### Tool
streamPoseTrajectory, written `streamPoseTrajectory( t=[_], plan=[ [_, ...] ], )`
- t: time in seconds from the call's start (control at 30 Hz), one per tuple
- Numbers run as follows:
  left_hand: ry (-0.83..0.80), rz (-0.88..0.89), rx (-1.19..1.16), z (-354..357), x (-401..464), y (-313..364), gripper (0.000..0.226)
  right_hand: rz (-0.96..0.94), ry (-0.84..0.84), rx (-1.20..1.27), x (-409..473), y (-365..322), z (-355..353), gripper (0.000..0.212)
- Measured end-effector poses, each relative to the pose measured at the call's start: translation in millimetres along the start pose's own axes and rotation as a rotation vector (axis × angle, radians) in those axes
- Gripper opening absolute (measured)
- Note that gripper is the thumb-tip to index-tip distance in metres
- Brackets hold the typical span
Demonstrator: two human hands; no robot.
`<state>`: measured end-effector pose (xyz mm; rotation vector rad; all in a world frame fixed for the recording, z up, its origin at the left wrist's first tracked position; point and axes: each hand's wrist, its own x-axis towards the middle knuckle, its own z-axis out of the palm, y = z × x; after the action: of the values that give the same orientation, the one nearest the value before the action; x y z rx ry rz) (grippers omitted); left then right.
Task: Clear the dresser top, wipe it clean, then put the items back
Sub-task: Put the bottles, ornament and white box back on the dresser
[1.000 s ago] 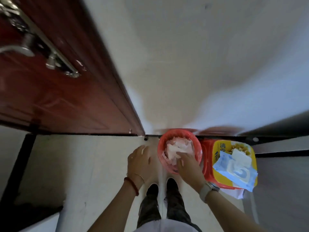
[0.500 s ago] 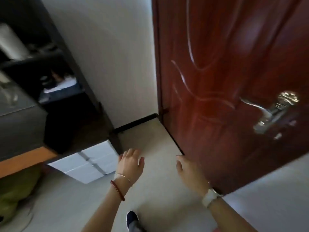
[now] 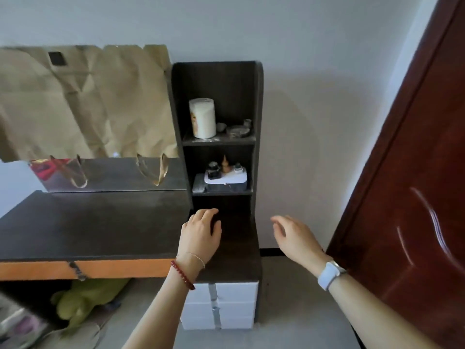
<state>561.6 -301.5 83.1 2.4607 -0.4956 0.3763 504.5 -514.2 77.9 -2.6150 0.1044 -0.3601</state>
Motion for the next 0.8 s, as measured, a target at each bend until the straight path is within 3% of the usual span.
streamPoseTrajectory(
  t=[0.27, 0.5, 0.67, 0.8],
  plan=[
    [-0.029, -0.147, -0.12, 32.6, 83.0, -63.2, 0.037, 0.029, -0.113, 0.099, 103.6, -11.9, 51.1, 0.035],
    [-0.072, -0.215, -0.213, 89.6, 198.1, -106.2, 0.061, 0.065, -0.091, 0.172, 228.5, 13.7, 106.8, 0.041],
    [-0.188, -0.262, -0.163, 129.9, 271.3, -129.0, 0.089, 0.147, -0.051, 0.086, 313.3, 21.7, 145.0, 0.053],
    [-0.256, -0.315, -0.062, 147.1, 297.9, -139.2, 0.096, 0.23, -0.041, -0.091, 347.6, 24.5, 164.7, 0.062]
  ],
)
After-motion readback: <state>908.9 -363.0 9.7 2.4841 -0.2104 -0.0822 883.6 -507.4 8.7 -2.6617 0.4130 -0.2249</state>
